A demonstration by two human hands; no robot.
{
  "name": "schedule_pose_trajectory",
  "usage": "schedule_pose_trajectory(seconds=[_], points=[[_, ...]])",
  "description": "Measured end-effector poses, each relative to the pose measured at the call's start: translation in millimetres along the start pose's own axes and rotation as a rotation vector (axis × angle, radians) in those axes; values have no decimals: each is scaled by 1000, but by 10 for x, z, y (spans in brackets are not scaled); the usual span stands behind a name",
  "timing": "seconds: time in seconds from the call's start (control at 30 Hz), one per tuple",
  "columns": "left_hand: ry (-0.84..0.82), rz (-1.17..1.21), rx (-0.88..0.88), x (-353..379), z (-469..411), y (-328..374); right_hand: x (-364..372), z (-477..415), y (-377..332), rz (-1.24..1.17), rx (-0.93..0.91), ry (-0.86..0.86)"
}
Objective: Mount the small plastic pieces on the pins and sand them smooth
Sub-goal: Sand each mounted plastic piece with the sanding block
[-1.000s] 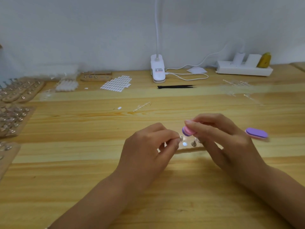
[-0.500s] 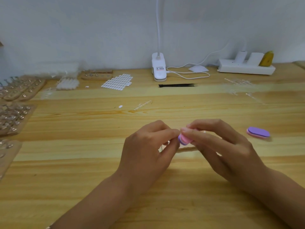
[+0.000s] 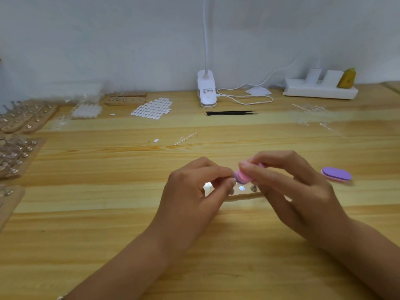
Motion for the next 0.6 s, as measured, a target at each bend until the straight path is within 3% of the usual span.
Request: schedule_pose_trajectory(seconds=[0.07,0.23,0.37,0.5,0.6], points=[[6,23,10,-6,-5,-2,31,5,-31,21,-49,-39],[5,76,-23,3,-11,-14,-2,-15,50,43,56,-8],[14,97,-7,-14,-13,-3,39,-3,-39,46,-27,-42],[5,154,-63,-7,-15,-21,-14,-20,59,91,100,6],[4,163,-47,-14,-14,0,-3,-5,-28,19,42,23]])
Point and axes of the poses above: each hand's wrist, its own z-axis away from the middle knuckle, its own x-axis out of the palm, y = z × x, the point moved 3 cm from there along -z, towards the middle knuckle, and after that the axes turned 6 degrees about -y, right-handed, at the moved point
